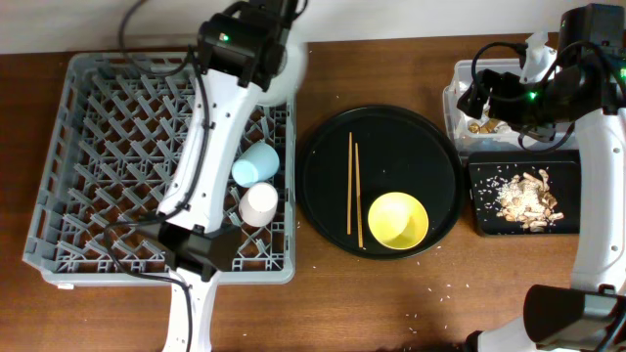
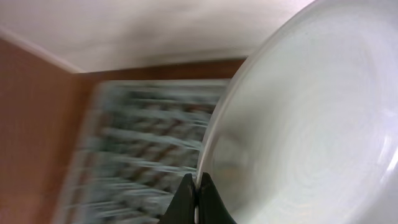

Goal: Sort waste into correct bins and load items into the dishwasher rack
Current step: 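Stand the white plate upright in the back of the rack, then grasp the yellow bowl on the black tray with the left gripper, then place the yellow bowl in the rack beside the white plate, then grasp one chopstick on the black tray and drop it into the rack, then grasp the second chopstick and carry it into the rack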

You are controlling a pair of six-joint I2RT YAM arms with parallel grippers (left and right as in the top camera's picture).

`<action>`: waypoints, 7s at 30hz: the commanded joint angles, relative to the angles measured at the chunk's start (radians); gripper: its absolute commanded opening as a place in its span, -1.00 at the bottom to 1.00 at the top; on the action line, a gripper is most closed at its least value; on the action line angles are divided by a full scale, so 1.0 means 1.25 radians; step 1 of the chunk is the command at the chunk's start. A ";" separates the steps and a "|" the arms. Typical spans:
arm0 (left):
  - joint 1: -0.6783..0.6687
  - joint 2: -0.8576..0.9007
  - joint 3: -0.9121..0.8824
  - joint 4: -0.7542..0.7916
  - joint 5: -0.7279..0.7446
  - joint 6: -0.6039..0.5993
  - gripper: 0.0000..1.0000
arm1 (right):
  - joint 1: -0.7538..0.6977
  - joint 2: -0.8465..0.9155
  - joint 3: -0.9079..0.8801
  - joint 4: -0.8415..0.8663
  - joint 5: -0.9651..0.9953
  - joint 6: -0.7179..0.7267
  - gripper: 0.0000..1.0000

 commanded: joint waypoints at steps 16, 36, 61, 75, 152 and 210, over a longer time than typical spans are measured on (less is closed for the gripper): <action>0.121 0.182 0.005 -0.006 -0.061 -0.005 -0.86 | 0.001 0.002 0.005 0.004 0.009 0.000 0.98; -0.170 0.059 -0.197 -0.083 0.798 0.005 0.04 | 0.001 0.002 0.005 0.006 0.009 -0.001 0.97; -0.168 -0.035 -0.233 0.049 -0.070 -0.048 -0.99 | 0.001 0.002 -0.016 0.006 0.009 0.000 0.97; -0.070 0.169 -0.261 0.289 -0.610 -0.008 -1.00 | 0.001 0.002 -0.016 0.006 0.009 0.000 0.97; -0.120 -0.215 -0.057 -0.194 0.396 -0.034 -0.99 | 0.001 0.002 -0.016 0.006 0.009 0.000 0.97; -0.273 0.045 -0.733 0.381 0.681 -0.242 -0.99 | 0.001 0.002 -0.016 0.006 0.009 0.000 0.97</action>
